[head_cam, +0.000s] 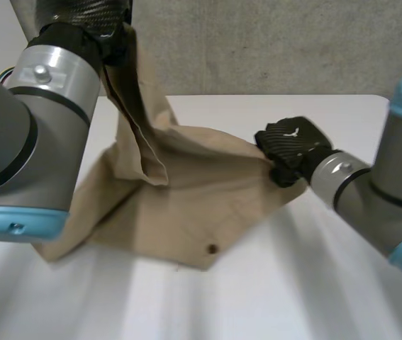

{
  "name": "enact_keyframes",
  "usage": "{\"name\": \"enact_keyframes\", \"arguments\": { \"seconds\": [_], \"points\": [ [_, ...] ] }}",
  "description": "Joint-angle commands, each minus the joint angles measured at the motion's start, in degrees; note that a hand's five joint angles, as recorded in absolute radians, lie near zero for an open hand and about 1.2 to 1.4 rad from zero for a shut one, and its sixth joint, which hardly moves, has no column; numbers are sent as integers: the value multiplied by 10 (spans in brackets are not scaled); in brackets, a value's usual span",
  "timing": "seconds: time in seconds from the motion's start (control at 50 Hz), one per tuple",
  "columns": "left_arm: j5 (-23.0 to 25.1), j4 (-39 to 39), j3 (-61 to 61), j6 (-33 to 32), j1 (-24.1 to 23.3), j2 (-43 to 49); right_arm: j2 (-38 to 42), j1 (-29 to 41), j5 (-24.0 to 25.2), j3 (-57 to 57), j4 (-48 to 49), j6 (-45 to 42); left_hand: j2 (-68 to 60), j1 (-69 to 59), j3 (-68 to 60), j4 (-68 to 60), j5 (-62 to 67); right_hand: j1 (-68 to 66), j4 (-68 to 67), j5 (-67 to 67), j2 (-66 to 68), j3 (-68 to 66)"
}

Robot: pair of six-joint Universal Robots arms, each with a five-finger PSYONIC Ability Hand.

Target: Fold the shorts.

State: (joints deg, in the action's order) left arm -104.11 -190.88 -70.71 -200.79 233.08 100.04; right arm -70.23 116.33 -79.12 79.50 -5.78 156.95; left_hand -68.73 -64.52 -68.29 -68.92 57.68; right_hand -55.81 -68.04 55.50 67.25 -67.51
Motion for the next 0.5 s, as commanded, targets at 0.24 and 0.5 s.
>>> {"name": "enact_keyframes", "arguments": {
  "seconds": [0.24, 0.5],
  "points": [
    [8, 23, -142, -1, 26, -212, -206, -27, -4, -101, -116, -115, -113, -155, -117, -111, 123, -242, -120, 145, 128, -125],
    [5, 34, -52, -1, 26, -310, -271, -21, -27, -232, -113, -104, -113, -155, -117, -111, 123, -242, -120, 145, 128, -125]
  ]
}}
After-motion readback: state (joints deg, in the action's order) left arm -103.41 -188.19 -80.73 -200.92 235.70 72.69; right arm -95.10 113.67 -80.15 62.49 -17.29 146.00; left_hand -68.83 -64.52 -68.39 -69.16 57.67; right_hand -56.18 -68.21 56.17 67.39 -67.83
